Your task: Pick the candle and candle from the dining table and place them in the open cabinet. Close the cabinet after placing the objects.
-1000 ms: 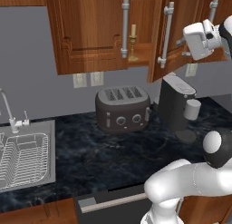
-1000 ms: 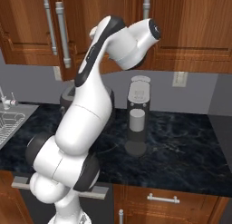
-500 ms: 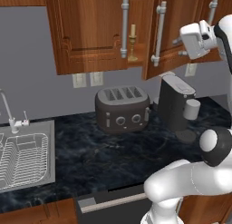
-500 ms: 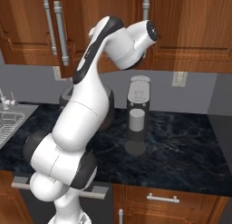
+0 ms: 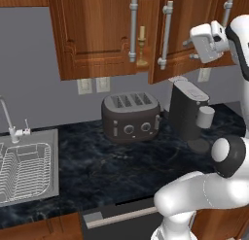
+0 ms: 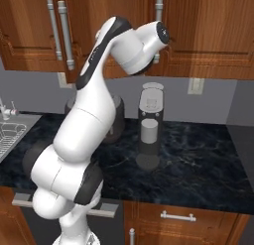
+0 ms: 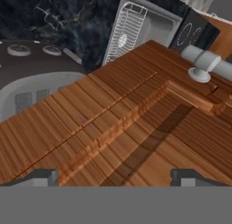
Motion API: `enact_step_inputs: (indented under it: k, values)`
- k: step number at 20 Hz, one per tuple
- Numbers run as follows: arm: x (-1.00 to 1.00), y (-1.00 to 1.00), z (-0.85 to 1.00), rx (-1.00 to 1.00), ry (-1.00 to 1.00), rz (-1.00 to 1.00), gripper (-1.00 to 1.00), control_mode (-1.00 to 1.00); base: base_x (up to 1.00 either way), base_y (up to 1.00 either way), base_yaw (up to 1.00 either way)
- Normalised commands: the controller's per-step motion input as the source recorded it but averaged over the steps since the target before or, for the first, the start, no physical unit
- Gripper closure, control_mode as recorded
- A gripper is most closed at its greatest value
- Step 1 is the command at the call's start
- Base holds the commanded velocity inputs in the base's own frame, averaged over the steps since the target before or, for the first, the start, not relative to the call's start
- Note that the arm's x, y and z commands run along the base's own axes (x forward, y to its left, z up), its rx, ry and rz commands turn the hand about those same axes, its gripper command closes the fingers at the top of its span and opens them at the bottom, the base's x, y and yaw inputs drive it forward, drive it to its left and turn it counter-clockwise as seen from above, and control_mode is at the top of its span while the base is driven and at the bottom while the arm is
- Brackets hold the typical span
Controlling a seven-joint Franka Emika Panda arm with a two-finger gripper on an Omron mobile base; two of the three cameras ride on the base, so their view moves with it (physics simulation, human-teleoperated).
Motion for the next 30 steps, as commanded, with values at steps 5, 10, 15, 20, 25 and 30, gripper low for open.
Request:
enact_step_inputs:
  k: [5,10,15,20,25,30]
  values:
    - [0.51,0.41,-0.01,0.00,0.00,0.00,-1.00,-1.00,0.00,0.00,0.00]
    - [0.49,0.40,0.00,0.00,0.00,0.00,-1.00,-1.00,0.00,0.00,0.00]
    - [0.49,0.39,0.00,0.00,-0.01,0.00,-1.00,-1.00,0.00,0.00,0.00]
    - [0.46,0.39,0.00,0.00,-0.02,0.00,-1.00,-1.00,0.00,0.00,0.00]
    - [0.43,0.41,0.00,0.00,-0.02,-0.01,-1.00,-1.00,0.00,0.00,0.00]
    - [0.40,0.42,0.00,0.00,-0.02,-0.02,-1.00,-1.00,0.00,0.00,0.00]
